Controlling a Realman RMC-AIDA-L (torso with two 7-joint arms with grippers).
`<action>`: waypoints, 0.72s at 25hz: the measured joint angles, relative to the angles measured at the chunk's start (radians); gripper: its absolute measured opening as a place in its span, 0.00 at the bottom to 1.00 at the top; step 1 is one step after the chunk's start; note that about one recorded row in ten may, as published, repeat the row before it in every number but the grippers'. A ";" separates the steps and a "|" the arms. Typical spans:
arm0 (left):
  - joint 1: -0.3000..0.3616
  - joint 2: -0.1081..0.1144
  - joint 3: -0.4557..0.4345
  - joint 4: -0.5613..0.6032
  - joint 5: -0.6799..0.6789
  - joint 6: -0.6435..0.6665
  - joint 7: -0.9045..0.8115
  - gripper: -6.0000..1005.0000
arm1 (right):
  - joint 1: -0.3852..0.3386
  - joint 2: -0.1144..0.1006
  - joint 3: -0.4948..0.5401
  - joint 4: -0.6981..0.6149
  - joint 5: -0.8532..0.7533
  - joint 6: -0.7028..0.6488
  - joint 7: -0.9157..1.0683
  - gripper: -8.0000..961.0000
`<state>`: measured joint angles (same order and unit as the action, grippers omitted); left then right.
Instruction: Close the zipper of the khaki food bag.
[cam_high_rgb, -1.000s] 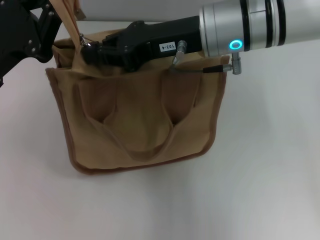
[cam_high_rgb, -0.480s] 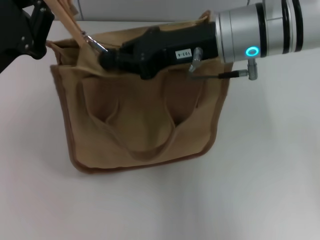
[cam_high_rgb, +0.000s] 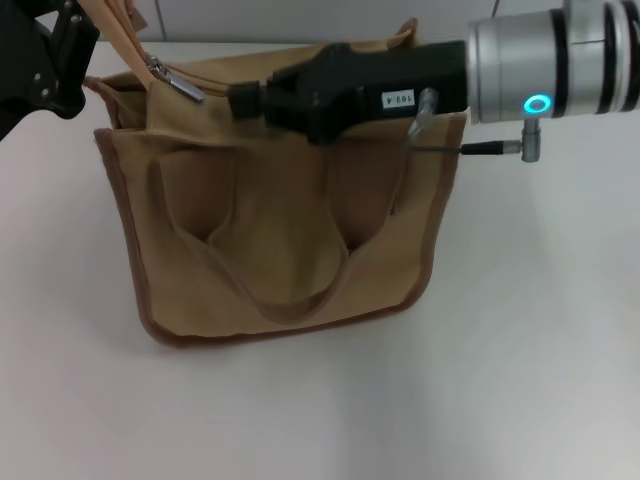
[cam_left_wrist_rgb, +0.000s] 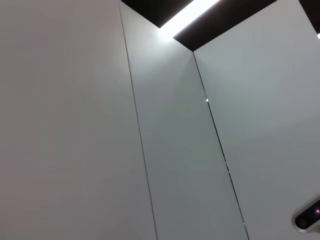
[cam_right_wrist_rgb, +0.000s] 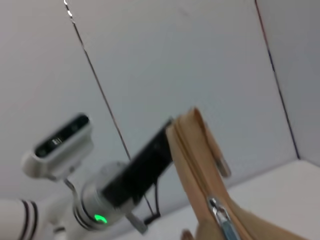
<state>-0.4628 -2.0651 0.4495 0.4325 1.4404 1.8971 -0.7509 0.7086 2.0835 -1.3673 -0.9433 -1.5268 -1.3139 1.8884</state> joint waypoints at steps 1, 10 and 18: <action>0.001 0.000 0.000 0.000 0.000 0.002 -0.001 0.03 | 0.000 -0.001 0.001 0.004 0.011 -0.003 -0.005 0.01; 0.001 -0.001 0.006 0.000 0.000 0.012 -0.006 0.03 | 0.049 0.003 -0.014 0.033 0.023 0.023 -0.031 0.18; -0.003 -0.003 0.006 0.000 0.000 0.031 -0.006 0.03 | 0.117 0.007 -0.045 0.089 0.027 0.071 -0.039 0.29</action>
<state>-0.4653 -2.0676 0.4557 0.4325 1.4405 1.9279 -0.7572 0.8259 2.0901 -1.4127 -0.8543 -1.4998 -1.2430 1.8498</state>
